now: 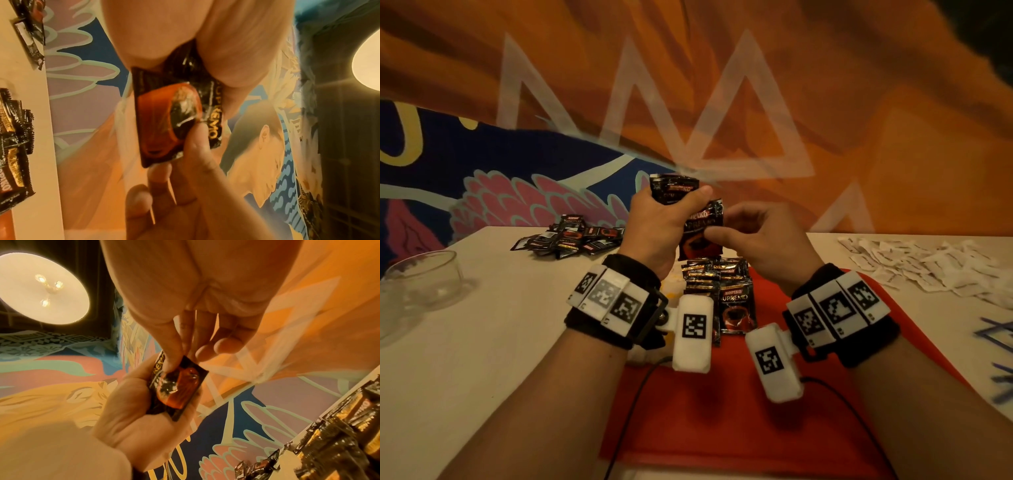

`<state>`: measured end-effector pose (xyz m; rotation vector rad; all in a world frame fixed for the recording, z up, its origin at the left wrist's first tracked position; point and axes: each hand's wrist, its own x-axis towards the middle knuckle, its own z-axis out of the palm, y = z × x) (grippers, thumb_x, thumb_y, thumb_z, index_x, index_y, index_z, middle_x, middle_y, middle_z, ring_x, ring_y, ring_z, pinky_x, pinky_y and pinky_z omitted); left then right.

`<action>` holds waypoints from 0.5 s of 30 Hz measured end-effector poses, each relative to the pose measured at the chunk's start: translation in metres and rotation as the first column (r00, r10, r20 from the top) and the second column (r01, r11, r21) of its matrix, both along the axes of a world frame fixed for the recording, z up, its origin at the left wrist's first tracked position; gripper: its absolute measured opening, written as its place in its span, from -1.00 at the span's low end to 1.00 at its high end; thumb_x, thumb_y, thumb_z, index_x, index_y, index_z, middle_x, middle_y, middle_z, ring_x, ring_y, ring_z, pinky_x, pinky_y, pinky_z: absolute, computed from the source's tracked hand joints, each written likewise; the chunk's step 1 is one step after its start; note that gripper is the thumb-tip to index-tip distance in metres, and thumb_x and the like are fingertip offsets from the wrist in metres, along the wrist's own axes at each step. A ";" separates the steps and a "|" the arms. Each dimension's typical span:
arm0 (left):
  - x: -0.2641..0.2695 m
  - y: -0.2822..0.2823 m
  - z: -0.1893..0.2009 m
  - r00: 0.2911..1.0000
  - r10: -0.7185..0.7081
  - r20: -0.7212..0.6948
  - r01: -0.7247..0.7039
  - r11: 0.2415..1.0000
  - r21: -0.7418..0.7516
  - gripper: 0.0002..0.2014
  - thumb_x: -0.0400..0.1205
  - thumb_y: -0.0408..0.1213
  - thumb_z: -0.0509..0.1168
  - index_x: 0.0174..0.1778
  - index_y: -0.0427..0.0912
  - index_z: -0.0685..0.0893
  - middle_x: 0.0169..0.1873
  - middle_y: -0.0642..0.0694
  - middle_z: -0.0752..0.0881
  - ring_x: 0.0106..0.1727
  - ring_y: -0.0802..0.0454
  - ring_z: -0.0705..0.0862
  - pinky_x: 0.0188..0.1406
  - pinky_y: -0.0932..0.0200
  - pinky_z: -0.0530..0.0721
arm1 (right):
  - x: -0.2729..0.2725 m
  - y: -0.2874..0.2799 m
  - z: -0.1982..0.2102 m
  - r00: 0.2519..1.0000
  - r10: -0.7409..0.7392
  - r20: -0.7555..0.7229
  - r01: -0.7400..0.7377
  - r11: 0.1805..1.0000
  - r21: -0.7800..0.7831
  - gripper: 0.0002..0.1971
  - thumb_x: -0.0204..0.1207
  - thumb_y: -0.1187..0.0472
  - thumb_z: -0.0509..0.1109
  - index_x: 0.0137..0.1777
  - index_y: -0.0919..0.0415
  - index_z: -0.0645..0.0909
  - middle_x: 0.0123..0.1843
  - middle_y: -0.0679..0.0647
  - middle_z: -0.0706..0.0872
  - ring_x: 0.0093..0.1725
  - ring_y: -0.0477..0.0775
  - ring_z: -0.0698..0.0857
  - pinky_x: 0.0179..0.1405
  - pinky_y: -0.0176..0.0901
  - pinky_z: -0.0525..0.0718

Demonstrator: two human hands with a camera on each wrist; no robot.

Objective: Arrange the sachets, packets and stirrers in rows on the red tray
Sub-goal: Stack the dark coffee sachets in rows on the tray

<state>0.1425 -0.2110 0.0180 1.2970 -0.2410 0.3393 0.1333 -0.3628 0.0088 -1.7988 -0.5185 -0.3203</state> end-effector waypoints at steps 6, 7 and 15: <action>-0.004 -0.001 0.004 1.000 -0.027 0.013 0.027 0.999 -0.028 -0.87 0.55 -0.32 0.49 -0.05 -0.19 0.68 -0.21 -0.09 0.81 -0.07 -0.09 0.83 0.01 -0.09 0.81 | 0.003 -0.004 0.000 1.000 -0.017 0.022 0.018 0.998 -0.063 -0.94 0.46 0.29 0.59 -0.15 0.12 0.79 -0.15 0.06 0.86 -0.07 0.10 0.83 0.14 0.24 0.74; -0.005 -0.002 0.005 0.999 -0.035 0.015 0.035 0.999 -0.007 -0.86 0.55 -0.28 0.48 -0.05 -0.18 0.68 -0.19 -0.08 0.81 -0.05 -0.08 0.83 0.01 -0.07 0.82 | 0.004 -0.005 0.000 0.999 -0.032 0.035 0.035 0.996 -0.077 -0.93 0.46 0.27 0.58 -0.15 0.09 0.79 -0.15 0.04 0.86 -0.06 0.10 0.83 0.14 0.28 0.73; -0.003 -0.003 0.004 0.993 -0.045 -0.112 0.047 0.999 0.007 -0.77 0.60 -0.37 0.45 0.15 -0.30 0.65 -0.08 -0.20 0.79 0.03 -0.21 0.82 0.12 -0.26 0.78 | 0.003 -0.014 0.003 1.000 -0.002 0.019 0.004 0.991 -0.130 -0.91 0.45 0.33 0.57 -0.06 0.27 0.82 -0.21 0.04 0.83 -0.34 -0.26 0.70 -0.31 -0.34 0.63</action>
